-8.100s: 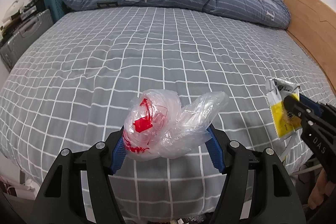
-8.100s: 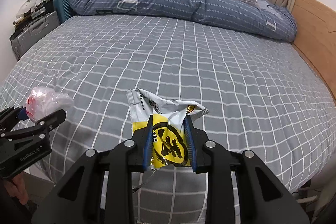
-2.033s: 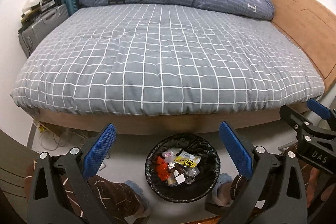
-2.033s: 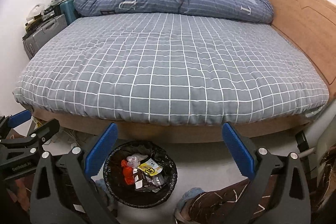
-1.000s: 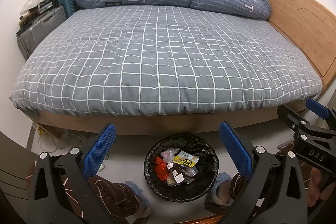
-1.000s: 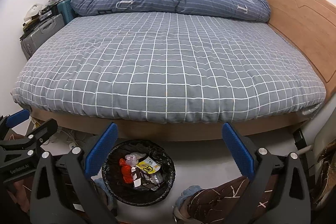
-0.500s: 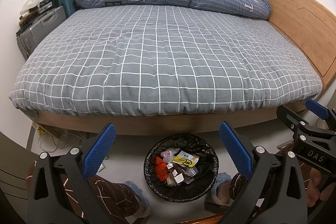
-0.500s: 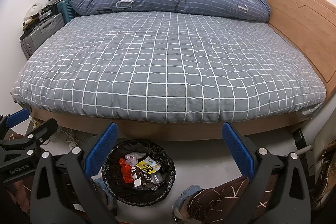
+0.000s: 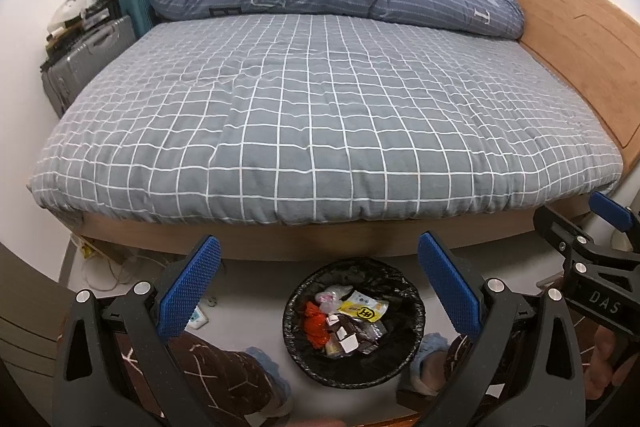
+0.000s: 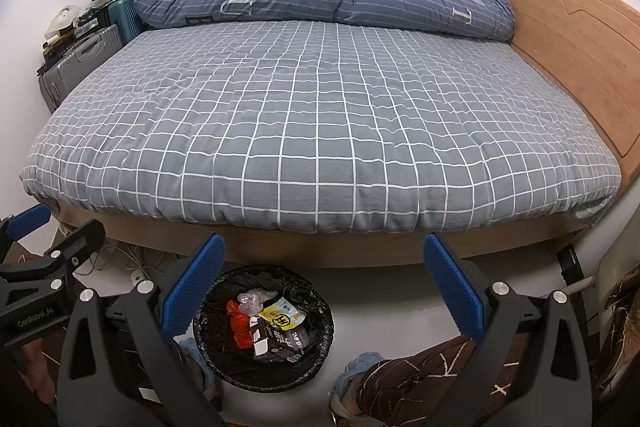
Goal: Collect trash
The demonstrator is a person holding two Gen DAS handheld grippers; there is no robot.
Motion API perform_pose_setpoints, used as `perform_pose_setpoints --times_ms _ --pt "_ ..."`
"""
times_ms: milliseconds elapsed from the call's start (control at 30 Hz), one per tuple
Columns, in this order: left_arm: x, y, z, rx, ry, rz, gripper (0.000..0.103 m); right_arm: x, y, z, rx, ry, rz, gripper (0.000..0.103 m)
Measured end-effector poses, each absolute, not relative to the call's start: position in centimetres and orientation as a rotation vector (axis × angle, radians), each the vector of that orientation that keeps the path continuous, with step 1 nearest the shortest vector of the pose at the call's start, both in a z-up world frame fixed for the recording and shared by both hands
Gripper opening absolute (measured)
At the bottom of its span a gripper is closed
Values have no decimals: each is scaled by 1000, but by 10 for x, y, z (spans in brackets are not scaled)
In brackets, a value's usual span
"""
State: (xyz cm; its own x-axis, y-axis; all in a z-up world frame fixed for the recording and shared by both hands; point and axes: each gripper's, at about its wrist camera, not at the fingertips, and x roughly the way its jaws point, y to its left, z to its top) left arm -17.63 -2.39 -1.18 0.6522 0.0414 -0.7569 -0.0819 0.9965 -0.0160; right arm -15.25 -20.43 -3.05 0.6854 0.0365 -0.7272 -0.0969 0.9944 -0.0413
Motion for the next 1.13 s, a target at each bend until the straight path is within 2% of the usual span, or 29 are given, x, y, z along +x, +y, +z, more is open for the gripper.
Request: perform_pose_setpoints --times_ms 1133 --pt "-177 -24 -13 -34 876 67 97 -156 -202 -38 -80 818 77 95"
